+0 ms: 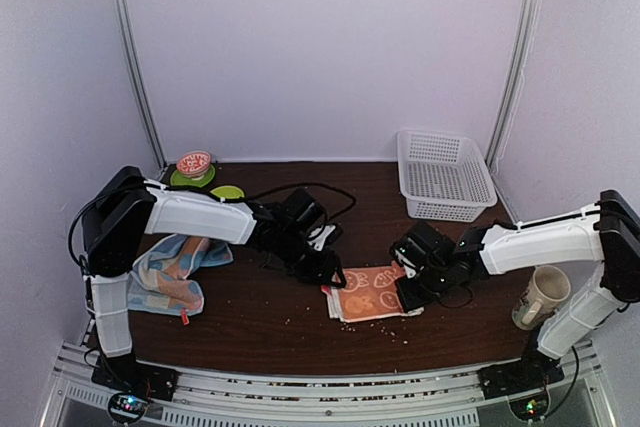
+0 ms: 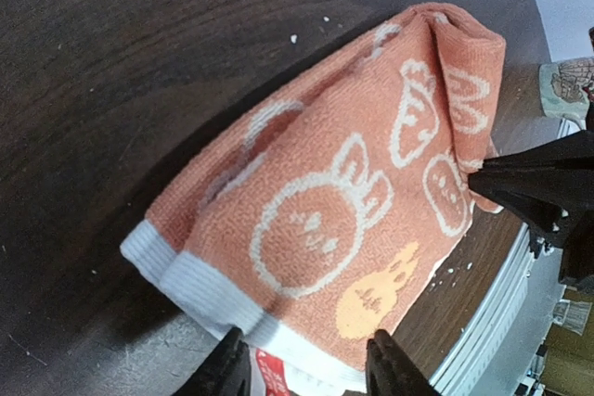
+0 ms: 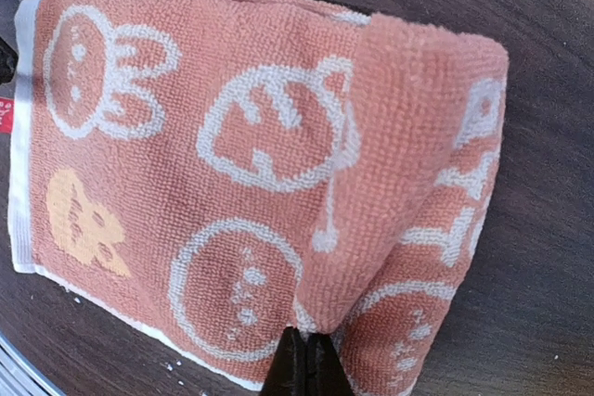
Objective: Roll the towels
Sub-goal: Roll the towel at the center of the board.
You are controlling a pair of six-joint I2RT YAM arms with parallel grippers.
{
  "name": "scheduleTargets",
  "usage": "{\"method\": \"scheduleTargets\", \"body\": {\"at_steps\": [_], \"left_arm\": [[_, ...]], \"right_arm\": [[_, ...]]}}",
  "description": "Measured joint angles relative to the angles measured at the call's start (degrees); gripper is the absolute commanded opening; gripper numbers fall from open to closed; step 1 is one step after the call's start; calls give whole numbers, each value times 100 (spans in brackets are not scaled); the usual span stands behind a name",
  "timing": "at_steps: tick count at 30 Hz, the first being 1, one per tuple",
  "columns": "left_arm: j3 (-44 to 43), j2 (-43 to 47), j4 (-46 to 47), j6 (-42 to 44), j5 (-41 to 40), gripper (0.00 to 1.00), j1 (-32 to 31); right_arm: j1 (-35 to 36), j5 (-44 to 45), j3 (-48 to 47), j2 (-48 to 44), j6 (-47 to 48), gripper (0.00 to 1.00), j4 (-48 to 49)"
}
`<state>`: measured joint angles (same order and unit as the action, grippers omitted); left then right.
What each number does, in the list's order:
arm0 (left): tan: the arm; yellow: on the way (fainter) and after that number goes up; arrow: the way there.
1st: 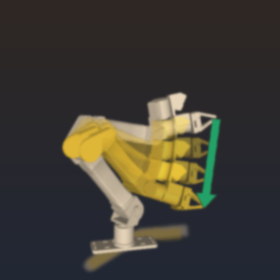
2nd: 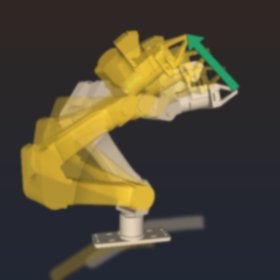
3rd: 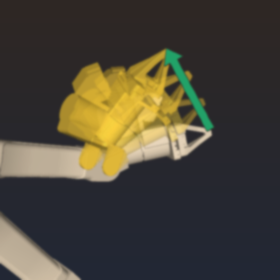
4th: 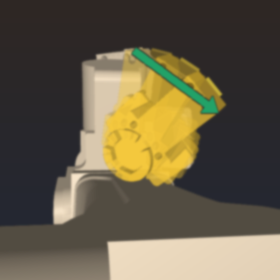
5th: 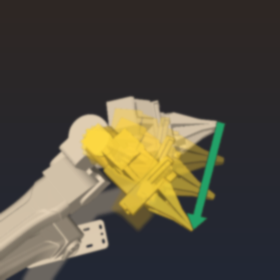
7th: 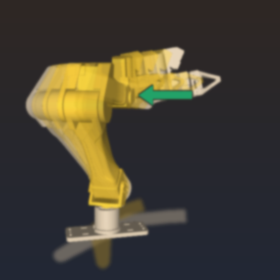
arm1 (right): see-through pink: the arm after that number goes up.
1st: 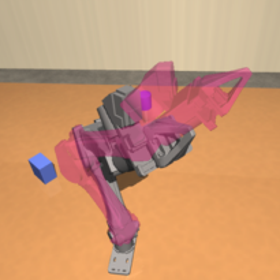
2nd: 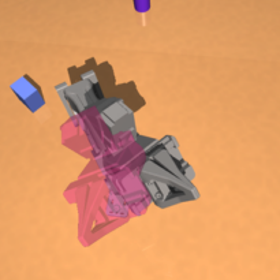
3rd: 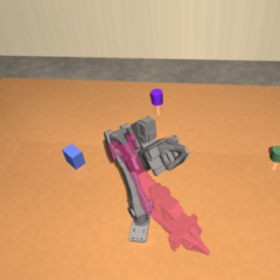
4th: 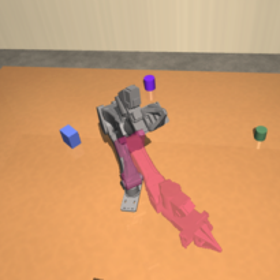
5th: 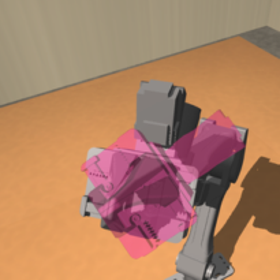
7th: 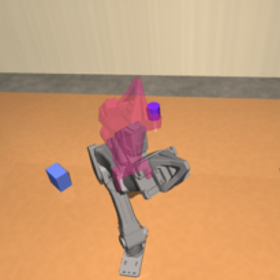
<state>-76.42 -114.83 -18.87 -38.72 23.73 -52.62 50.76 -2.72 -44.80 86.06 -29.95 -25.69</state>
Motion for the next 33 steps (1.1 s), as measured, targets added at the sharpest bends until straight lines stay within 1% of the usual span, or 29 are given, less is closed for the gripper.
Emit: {"method": "scheduleTargets", "body": {"at_steps": [4, 8, 13, 20, 26, 29, 33], "left_arm": [[-129, 2, -13, -22, 90, 47, 0], [-391, 2, 48, -122, 186, 46, 0], [-640, -22, 535, -509, 402, 42, -55], [-994, -573, 1670, -1255, 796, 29, -232], [-1080, -1137, 2282, -1788, 1073, 10, -271], [-1137, -1335, 2610, -2033, 1209, 4, -271], [-1207, -1537, 3010, -2330, 1370, 0, -271]], "right_arm": [[0, -133, 48, 22, 22, 0, 76], [0, -195, 107, 70, 9, 0, 208], [-17, -273, 278, 61, -55, 0, 525], [-42, -321, 533, -79, -170, 0, 907], [-70, -348, 614, -98, -181, 0, 1084], [-76, -358, 621, -98, -179, 0, 1121], [-76, -376, 643, -98, -179, 0, 1174]]}}
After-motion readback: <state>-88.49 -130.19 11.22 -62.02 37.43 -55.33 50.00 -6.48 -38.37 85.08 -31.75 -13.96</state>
